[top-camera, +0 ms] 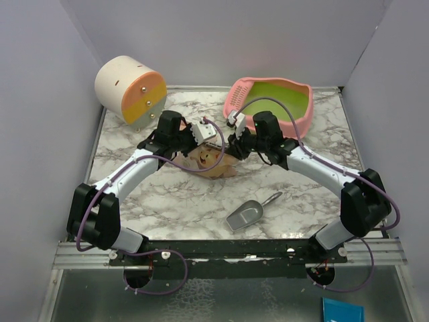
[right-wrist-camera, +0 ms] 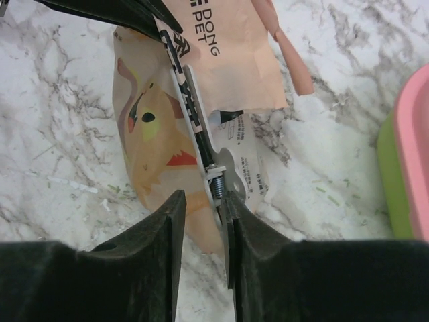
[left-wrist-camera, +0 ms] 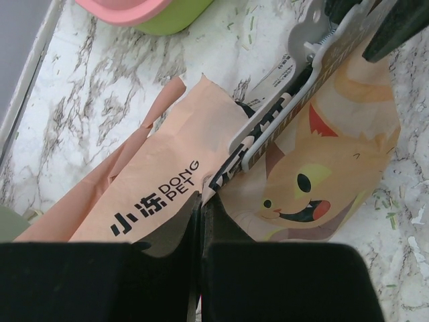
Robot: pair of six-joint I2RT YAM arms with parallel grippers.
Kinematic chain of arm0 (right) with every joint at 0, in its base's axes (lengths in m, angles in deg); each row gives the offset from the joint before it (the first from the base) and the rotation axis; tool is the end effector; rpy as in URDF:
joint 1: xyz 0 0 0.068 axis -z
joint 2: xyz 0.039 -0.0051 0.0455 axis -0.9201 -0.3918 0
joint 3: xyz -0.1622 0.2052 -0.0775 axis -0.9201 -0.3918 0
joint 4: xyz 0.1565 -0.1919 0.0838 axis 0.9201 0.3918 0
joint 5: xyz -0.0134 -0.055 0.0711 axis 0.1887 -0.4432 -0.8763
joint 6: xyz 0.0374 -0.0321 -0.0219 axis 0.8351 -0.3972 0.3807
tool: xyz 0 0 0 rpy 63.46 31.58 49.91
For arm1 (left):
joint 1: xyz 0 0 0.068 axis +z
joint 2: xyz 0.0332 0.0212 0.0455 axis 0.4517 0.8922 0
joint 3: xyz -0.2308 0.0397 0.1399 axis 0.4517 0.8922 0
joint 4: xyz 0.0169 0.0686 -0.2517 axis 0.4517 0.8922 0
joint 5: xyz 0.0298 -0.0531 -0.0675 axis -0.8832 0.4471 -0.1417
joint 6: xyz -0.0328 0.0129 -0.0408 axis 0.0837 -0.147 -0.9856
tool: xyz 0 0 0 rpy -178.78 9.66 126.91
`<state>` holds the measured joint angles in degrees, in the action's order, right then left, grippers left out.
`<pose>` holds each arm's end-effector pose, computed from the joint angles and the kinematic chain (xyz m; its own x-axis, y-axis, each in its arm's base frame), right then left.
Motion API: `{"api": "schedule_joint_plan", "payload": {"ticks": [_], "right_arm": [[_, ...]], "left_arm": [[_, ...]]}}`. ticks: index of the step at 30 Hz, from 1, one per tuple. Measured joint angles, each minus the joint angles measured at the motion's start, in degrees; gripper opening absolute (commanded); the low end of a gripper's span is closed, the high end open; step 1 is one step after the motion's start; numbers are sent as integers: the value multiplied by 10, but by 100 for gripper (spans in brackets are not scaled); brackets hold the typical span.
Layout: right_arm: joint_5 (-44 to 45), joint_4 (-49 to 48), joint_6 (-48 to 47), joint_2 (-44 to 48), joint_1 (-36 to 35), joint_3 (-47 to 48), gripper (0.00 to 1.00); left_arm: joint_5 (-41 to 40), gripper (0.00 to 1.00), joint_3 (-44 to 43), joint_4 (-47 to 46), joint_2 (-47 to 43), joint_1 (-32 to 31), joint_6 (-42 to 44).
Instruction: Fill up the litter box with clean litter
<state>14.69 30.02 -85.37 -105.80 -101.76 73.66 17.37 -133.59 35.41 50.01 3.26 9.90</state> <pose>0.2788 0.2109 0.2631 -0.2879 -0.4189 -0.8612 -0.8671 0.4958 0.0487 0.2883 -0.1409 0.2717 -0.0231 0.5997 -0.7999 0.8356 0.4508 0.3138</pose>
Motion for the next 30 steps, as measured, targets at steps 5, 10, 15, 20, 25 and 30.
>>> {"api": "schedule_joint_plan", "payload": {"ticks": [5, 10, 15, 20, 25, 30], "right_arm": [[2, 9, 0, 7, 0, 5, 48], [6, 26, -2, 18, -1, 10, 48], [16, 30, -15, 27, 0, 17, 48], [16, 37, -30, 27, -1, 29, 48], [8, 48, -37, 27, -1, 36, 48], [3, 50, -37, 27, 0, 36, 50]], "left_arm": [[0, 0, 9, -17, -2, 0, 3], [2, 0, 18, -26, -7, 0, 12], [7, 0, 28, -30, -17, 0, 23], [11, 0, 34, -30, -23, 0, 29], [11, 0, 34, -30, -23, 0, 29], [11, 0, 34, -30, -23, 0, 29]]}}
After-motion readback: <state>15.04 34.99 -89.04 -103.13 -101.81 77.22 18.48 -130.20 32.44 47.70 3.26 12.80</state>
